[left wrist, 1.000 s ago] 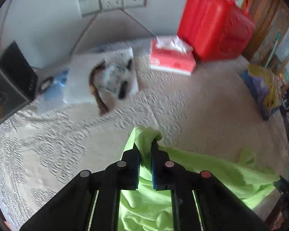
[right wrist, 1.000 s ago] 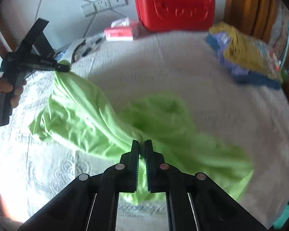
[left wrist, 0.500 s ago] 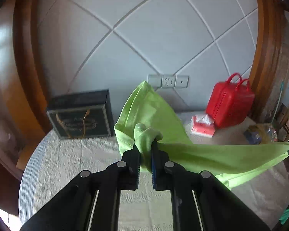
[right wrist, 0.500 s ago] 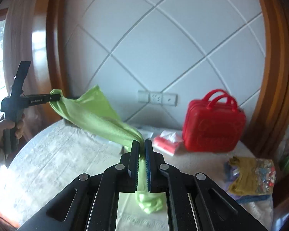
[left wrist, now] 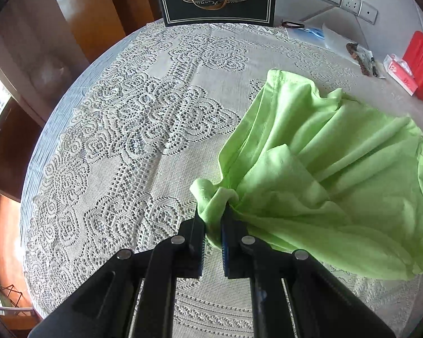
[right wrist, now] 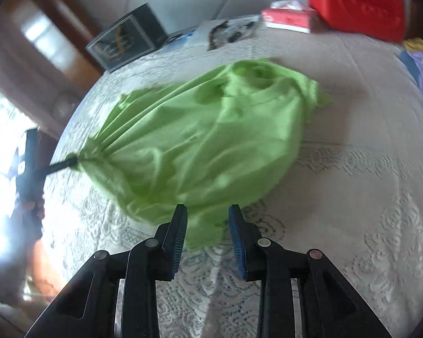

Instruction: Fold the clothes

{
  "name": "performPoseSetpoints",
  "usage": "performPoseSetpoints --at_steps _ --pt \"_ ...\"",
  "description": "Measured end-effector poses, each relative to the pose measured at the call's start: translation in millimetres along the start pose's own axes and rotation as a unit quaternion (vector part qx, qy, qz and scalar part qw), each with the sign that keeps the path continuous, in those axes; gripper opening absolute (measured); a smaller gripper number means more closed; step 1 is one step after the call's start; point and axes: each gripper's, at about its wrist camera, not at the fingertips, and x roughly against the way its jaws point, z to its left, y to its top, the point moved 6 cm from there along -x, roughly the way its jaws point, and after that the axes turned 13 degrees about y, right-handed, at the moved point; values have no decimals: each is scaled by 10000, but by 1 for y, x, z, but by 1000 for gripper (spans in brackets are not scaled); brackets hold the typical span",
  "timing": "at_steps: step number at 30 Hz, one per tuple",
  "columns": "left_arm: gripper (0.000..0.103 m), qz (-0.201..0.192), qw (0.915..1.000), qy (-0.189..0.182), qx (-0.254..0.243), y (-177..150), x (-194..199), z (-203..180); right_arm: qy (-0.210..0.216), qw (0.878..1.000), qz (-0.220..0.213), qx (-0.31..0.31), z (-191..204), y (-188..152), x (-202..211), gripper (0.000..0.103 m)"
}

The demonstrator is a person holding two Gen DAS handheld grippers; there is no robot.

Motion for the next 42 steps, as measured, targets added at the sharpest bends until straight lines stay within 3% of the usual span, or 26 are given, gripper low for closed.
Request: performPoseSetpoints --at_steps 4,8,9,12,14,15,16,17,20,23,27,30,32,34,36,37,40,42 --pt "9 61 10000 -4 -3 -2 -7 -6 -209 9969 -391 -649 -47 30 15 30" --pt "9 121 9999 2 -4 -1 -10 -10 -201 9950 -355 -907 -60 61 2 35" --pt "9 128 9999 19 -31 -1 -10 -10 -155 9946 -320 -973 -61 67 -4 41" --pt "9 186 9998 32 -82 0 -13 -11 -274 9943 -164 -1016 -61 75 -30 81" --pt "9 232 9997 28 -99 0 -14 -12 -321 9948 22 -967 -59 75 -49 75" --pt "9 260 9996 20 -99 0 -13 -11 -412 9952 165 -871 -57 74 -56 30" --pt "9 304 9995 0 -88 -1 -13 -11 -604 9953 281 -700 -52 71 -57 9" --pt "9 332 9994 -15 -110 -2 -13 -10 -771 9952 311 -517 -46 69 -49 4" --pt "9 427 9989 -76 -200 -6 -11 -10 -1115 9929 53 -421 -38 50 8 4" --pt "9 554 9975 -197 -383 -16 -6 -14 -1131 9887 -48 -984 -51 6 64 4" --pt "10 679 9953 -161 -665 -28 -5 -18 -1407 9767 682 -1469 -74 -58 65 5" --pt "10 685 9946 -387 -681 -18 5 -16 -1567 9684 691 -1813 -93 -72 65 10" --pt "11 580 9946 -648 -573 2 19 -14 -1517 9716 376 -1778 -95 -55 74 20" --pt "23 474 9937 -908 -464 21 34 -11 -1406 9772 33 -1593 -91 -27 82 29" --pt "57 369 9918 -1168 -355 41 50 -7 -1312 9816 -216 -1373 -89 5 85 32" --pt "64 316 9906 -1298 -301 51 57 -6 -1262 9832 -285 -1291 -88 21 82 34" --pt "68 114 9875 -1562 -176 85 77 -3 -1118 9870 -421 -1075 -87 67 71 34" --pt "68 88 9868 -1597 -243 112 65 -14 -978 9893 -383 -1013 -89 93 57 35"
